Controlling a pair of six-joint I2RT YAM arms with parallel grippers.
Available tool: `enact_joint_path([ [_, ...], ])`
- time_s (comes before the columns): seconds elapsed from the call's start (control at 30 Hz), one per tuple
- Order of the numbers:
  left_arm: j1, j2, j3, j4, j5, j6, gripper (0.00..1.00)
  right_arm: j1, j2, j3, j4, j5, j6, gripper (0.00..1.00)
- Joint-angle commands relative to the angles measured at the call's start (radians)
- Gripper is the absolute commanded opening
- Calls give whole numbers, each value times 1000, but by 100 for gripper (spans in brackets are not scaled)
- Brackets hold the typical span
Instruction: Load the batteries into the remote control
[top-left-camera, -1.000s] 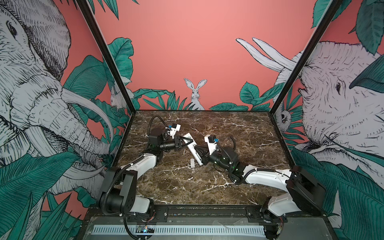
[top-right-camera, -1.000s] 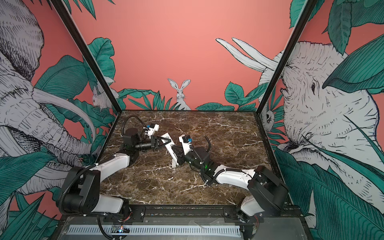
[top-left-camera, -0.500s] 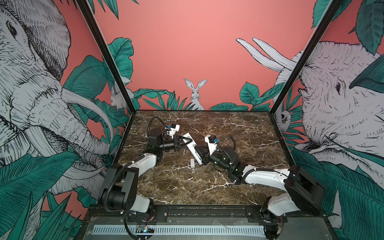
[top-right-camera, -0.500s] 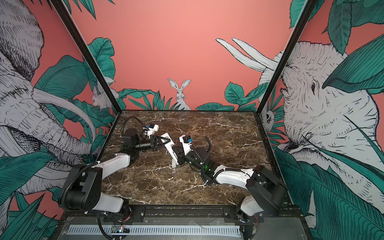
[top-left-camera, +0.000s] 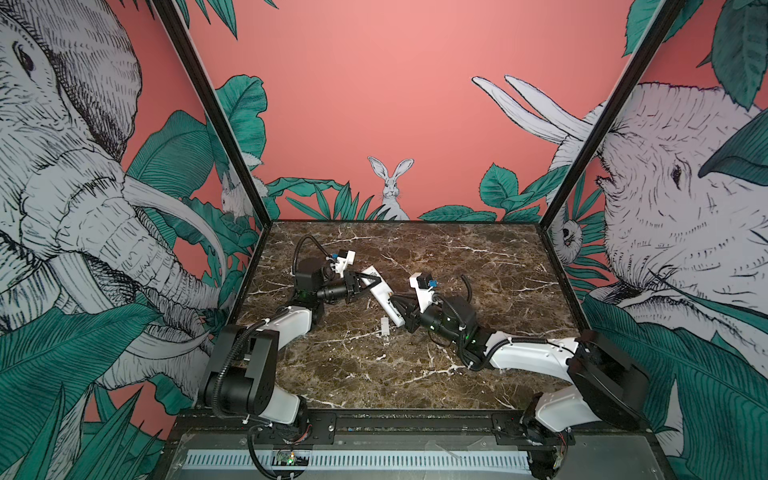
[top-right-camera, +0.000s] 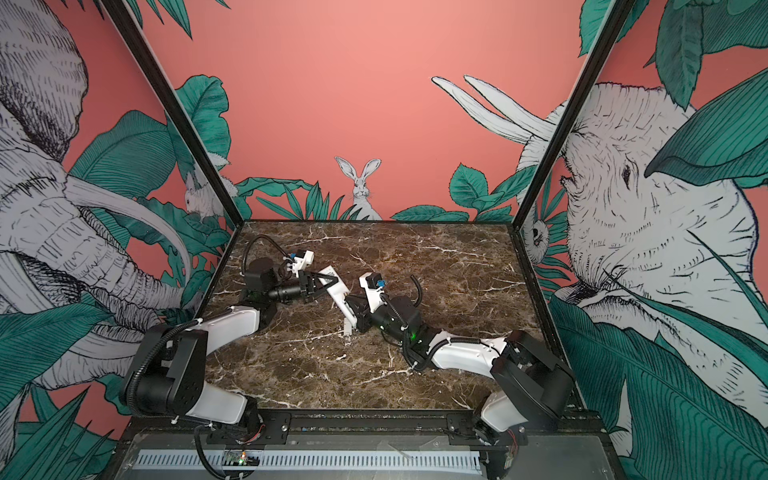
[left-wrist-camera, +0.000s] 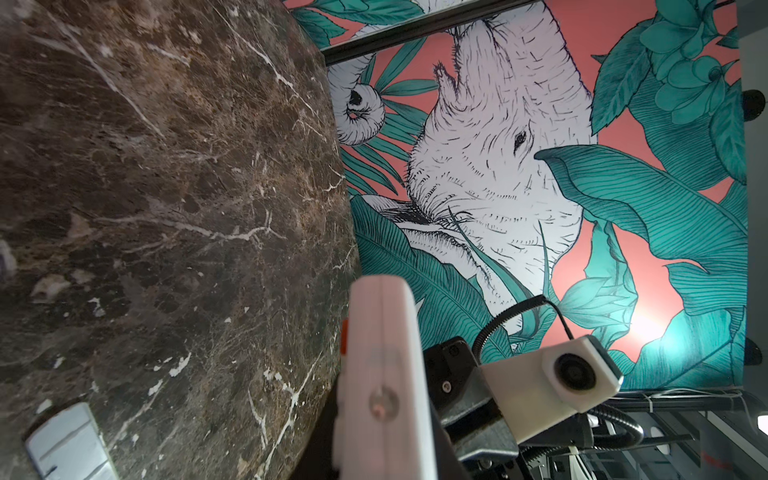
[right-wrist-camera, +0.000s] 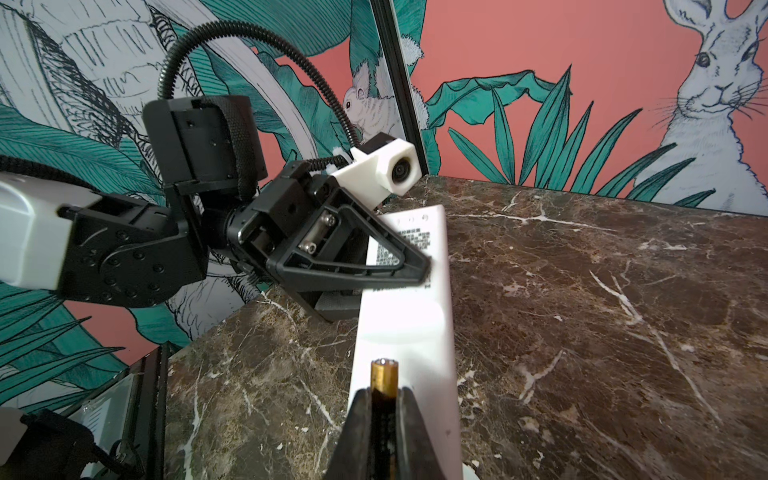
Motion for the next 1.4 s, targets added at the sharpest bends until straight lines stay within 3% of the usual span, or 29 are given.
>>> enact_joint_path([
  [0.0,9,-13,-1,10,-12,19,0,10,-1,-1,17,-9,4,10],
  [0.53,19,-11,-2,25,-3,5,0,13,32,26,5,-17,3,12],
  [0.9,24,0,-2,32,-5,7,0,13,-12,29,-17,9,-9,23],
  [1.03,24,3,-3,25,-9,18,0,11,-50,43,-45,17,-1,32],
  [1.13,26,0,-6,17,-8,28,0,5,-89,50,-78,47,49,48],
  [1.27,24,-18,-14,5,-17,59,0,-34,-129,122,-293,45,194,66],
  [1.37,24,-49,-26,1,-26,87,0,-68,-135,212,-543,20,296,71],
])
